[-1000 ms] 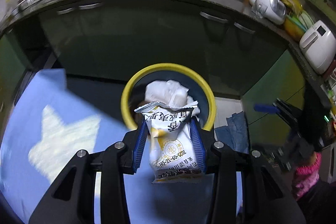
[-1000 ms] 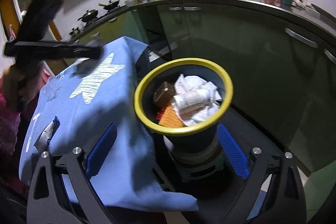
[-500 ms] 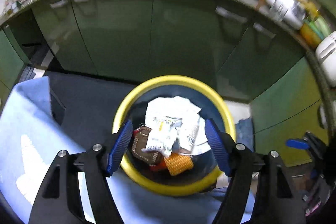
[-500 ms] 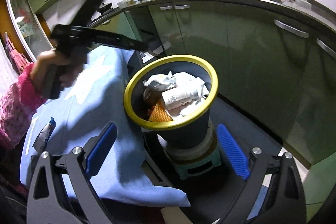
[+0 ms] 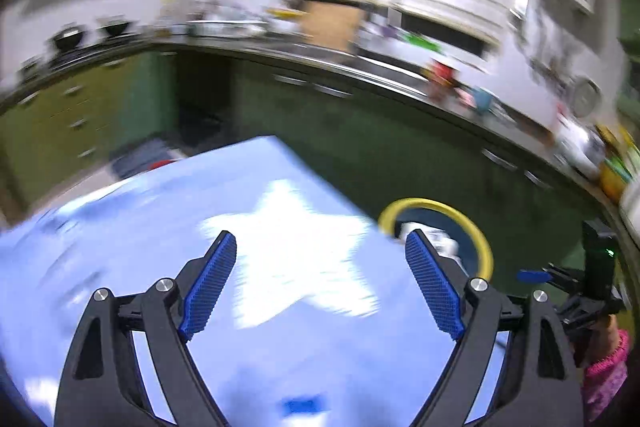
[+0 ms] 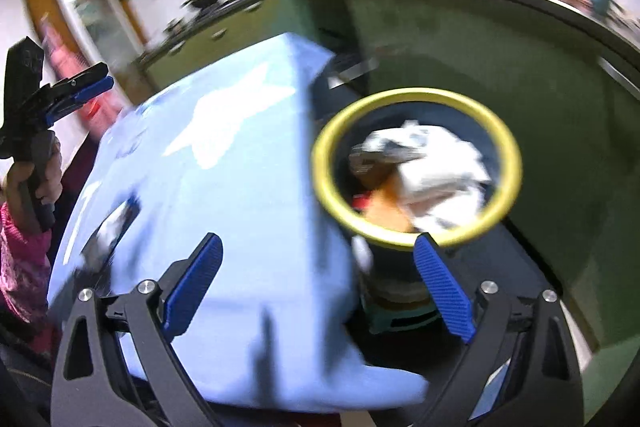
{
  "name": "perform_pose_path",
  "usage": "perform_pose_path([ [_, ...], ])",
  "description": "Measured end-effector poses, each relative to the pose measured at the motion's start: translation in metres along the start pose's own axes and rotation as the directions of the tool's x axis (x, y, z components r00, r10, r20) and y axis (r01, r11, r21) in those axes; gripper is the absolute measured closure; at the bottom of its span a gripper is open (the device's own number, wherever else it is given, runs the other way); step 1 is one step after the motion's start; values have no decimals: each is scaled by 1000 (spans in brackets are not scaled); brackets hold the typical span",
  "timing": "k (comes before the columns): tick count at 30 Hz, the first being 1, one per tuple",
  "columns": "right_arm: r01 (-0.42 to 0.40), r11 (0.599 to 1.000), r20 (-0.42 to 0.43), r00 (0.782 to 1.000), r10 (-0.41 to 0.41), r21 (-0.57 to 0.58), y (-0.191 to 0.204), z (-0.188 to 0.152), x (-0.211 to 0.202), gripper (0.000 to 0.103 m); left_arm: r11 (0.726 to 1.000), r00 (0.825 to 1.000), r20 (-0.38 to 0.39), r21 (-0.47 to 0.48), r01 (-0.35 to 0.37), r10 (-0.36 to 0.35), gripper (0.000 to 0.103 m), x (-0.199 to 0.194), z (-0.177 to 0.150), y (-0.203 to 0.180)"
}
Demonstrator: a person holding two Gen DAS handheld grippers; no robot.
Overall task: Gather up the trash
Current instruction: 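Grasp the white-and-blue tube snack packet with the right gripper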
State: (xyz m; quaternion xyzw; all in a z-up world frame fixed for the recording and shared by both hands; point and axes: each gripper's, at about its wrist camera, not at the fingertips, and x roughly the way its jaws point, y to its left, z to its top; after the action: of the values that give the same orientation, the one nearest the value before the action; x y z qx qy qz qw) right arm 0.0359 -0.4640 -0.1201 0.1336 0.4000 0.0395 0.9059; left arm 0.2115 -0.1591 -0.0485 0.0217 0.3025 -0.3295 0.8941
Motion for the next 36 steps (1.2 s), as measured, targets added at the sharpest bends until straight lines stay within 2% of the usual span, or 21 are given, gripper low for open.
perform_pose_path([
  [4, -102, 988, -74, 993, 94, -115, 53, 7, 28, 11, 983, 992, 28, -142, -117, 122, 14, -33, -36, 69],
  [7, -179, 966, -127, 979, 157, -187, 97, 10, 46, 11, 953, 974, 27, -214, -213, 224, 14, -46, -57, 109],
  [11, -266, 937, -176, 957, 230, -227, 146, 8, 59, 12, 926, 954, 46, -260, -275, 297, 14, -56, -77, 137],
  [17, -339, 916, -232, 929, 289, -215, 202, 4, 77, 20, 918, 939, 69, -242, -313, 338, 14, -59, -80, 144],
  [19, -353, 913, -248, 921, 300, -205, 213, 2, 83, 25, 905, 923, 76, -246, -348, 376, 13, -64, -81, 145],
  [21, -359, 913, -263, 915, 304, -195, 223, 2, 90, 27, 894, 916, 82, -268, -359, 392, 12, -71, -83, 149],
  [24, -362, 913, -281, 910, 303, -189, 231, 3, 98, 28, 879, 916, 80, -326, -349, 394, 12, -79, -86, 162],
  [28, -324, 925, -307, 917, 255, -199, 239, 5, 109, 30, 864, 919, 73, -376, -336, 389, 12, -83, -90, 173],
  [31, -306, 930, -324, 917, 231, -203, 242, 5, 118, 36, 865, 920, 75, -377, -332, 385, 12, -84, -91, 174],
  [36, -302, 920, -346, 915, 206, -250, 260, 8, 134, 37, 872, 924, 74, -367, -324, 375, 12, -82, -91, 167],
])
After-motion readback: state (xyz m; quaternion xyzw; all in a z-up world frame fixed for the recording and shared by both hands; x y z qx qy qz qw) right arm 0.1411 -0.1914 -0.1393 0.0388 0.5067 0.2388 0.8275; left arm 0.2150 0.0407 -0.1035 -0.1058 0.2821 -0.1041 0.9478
